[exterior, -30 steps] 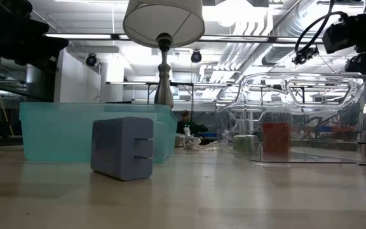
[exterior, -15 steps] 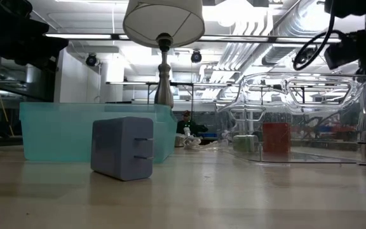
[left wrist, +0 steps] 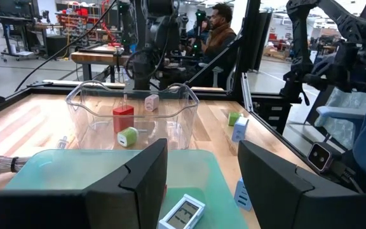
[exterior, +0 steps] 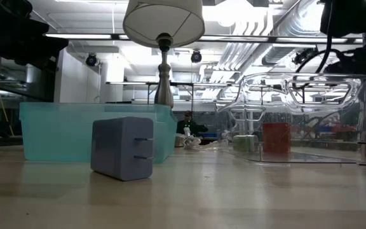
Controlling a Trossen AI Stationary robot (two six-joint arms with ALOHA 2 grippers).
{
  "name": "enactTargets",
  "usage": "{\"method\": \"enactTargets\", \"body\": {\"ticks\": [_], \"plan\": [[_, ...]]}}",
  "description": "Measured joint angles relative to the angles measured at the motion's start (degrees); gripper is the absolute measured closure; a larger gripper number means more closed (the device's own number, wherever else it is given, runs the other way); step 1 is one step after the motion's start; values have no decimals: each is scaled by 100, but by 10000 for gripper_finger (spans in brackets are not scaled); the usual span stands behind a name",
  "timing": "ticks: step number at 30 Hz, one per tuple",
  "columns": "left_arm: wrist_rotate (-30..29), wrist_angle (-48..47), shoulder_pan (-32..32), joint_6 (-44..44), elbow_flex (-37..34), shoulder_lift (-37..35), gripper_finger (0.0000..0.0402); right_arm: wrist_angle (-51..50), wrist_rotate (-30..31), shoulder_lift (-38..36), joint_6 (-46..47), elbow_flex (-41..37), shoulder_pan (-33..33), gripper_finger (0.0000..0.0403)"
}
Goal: Pick & Place Office items
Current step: Put the white charger adapter into the transparent bin
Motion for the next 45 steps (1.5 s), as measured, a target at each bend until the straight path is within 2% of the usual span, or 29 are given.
{"method": "enactTargets", "body": {"ticks": [11,26,29,39,45], "plan": [[0,0,-2,1,0,0,216,341,13,46,35,-338,96,190],[0,1,0,0,0,0,216,382,41,46,82,-350,96,191],[0,0,0,-1,0,0,216,398,39,46,94,-349,96,203],[0,0,0,1,0,0,216,421,10,46,114,-349,96,278],[0,1,-2,1,0,0,216,421,-129,46,116,-345,94,293]]}}
